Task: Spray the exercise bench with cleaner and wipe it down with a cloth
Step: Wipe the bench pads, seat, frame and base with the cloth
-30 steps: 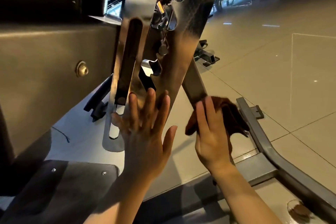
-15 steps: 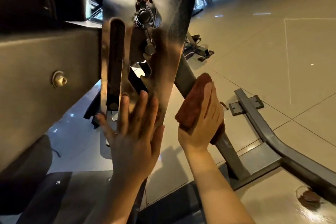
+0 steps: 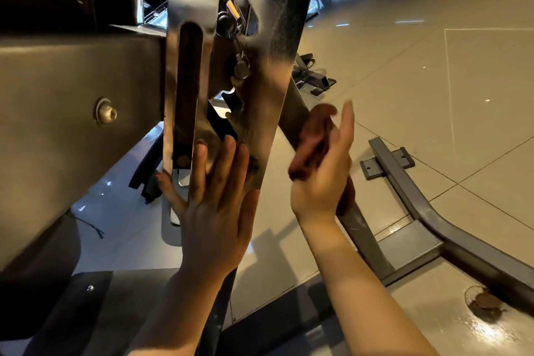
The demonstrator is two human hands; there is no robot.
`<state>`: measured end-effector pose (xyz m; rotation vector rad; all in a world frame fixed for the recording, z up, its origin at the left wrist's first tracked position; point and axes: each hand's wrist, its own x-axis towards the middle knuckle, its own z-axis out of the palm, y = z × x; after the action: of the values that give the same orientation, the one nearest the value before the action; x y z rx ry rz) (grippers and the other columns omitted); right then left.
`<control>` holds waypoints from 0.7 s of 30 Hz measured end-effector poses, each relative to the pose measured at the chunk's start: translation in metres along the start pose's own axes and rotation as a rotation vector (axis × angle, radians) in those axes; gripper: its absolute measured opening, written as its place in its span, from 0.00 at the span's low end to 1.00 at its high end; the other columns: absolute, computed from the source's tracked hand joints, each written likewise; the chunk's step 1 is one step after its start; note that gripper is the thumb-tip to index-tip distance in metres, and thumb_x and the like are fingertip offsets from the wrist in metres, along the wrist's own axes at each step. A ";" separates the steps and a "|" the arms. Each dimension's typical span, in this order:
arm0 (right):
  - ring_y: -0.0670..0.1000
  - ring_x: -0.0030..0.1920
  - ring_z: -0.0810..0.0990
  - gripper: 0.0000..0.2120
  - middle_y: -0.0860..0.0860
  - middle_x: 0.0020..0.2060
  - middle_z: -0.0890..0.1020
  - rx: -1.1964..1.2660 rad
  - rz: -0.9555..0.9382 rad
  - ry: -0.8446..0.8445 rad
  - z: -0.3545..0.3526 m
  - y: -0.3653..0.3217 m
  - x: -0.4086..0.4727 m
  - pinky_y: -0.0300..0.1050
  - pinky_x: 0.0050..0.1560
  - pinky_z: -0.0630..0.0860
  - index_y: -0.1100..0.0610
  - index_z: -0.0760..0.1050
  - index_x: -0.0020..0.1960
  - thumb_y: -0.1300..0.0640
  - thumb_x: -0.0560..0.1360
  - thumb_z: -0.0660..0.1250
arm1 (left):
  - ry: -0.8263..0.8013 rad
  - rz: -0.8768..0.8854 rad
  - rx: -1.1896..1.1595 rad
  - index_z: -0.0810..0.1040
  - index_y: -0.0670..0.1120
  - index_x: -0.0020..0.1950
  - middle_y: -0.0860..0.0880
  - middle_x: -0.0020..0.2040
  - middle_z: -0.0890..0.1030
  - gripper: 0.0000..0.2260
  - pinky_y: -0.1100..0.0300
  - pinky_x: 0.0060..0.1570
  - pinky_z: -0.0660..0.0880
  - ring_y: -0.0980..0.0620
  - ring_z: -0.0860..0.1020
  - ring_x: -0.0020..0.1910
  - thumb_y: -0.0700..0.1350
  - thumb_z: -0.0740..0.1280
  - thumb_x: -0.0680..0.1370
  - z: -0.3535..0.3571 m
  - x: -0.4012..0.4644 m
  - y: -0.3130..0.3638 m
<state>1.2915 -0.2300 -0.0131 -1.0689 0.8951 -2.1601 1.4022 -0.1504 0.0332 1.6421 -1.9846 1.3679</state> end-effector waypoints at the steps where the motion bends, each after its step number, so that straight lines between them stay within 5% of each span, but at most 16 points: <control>1: 0.47 0.52 0.80 0.26 0.40 0.55 0.79 0.062 0.009 0.021 0.009 -0.012 0.015 0.59 0.56 0.76 0.50 0.54 0.75 0.54 0.81 0.61 | 0.001 0.001 -0.006 0.53 0.48 0.78 0.50 0.78 0.52 0.24 0.38 0.71 0.33 0.49 0.45 0.78 0.57 0.46 0.84 0.000 0.000 0.000; 4: 0.49 0.45 0.82 0.23 0.47 0.48 0.83 0.056 0.000 0.086 0.029 -0.034 0.037 0.56 0.48 0.79 0.60 0.58 0.75 0.59 0.81 0.55 | 0.007 0.005 -0.006 0.49 0.51 0.79 0.51 0.78 0.51 0.24 0.39 0.71 0.32 0.48 0.45 0.78 0.56 0.47 0.84 0.001 -0.002 0.000; 6: 0.54 0.58 0.80 0.24 0.57 0.60 0.81 -0.126 -0.064 0.125 0.034 -0.032 0.031 0.54 0.61 0.75 0.65 0.62 0.73 0.53 0.81 0.54 | 0.008 0.003 -0.005 0.49 0.51 0.79 0.51 0.78 0.52 0.24 0.39 0.71 0.33 0.47 0.46 0.78 0.56 0.48 0.84 0.002 -0.002 -0.001; 9: 0.56 0.65 0.74 0.25 0.58 0.66 0.75 -0.375 -0.069 0.161 0.028 -0.003 0.002 0.57 0.67 0.69 0.60 0.60 0.74 0.46 0.83 0.49 | 0.008 0.000 -0.003 0.52 0.49 0.78 0.48 0.77 0.55 0.24 0.37 0.71 0.35 0.46 0.48 0.78 0.56 0.49 0.84 0.003 -0.002 -0.001; 13: 0.58 0.70 0.65 0.26 0.59 0.70 0.71 -0.528 0.034 0.053 -0.018 0.059 -0.051 0.68 0.71 0.59 0.53 0.54 0.75 0.56 0.78 0.54 | 0.025 0.015 -0.024 0.50 0.51 0.79 0.51 0.78 0.52 0.25 0.39 0.70 0.33 0.46 0.47 0.78 0.57 0.48 0.84 0.003 -0.003 -0.003; 21: 0.55 0.77 0.57 0.31 0.54 0.75 0.64 -0.517 0.561 0.127 -0.064 0.110 -0.096 0.64 0.76 0.44 0.49 0.54 0.78 0.67 0.78 0.57 | 0.017 0.017 -0.018 0.46 0.53 0.79 0.55 0.79 0.45 0.25 0.38 0.70 0.34 0.48 0.46 0.78 0.58 0.47 0.84 0.004 -0.003 -0.003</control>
<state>1.3090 -0.2093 -0.1702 -0.7715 1.6483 -1.5731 1.4076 -0.1518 0.0306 1.6041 -2.0000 1.3615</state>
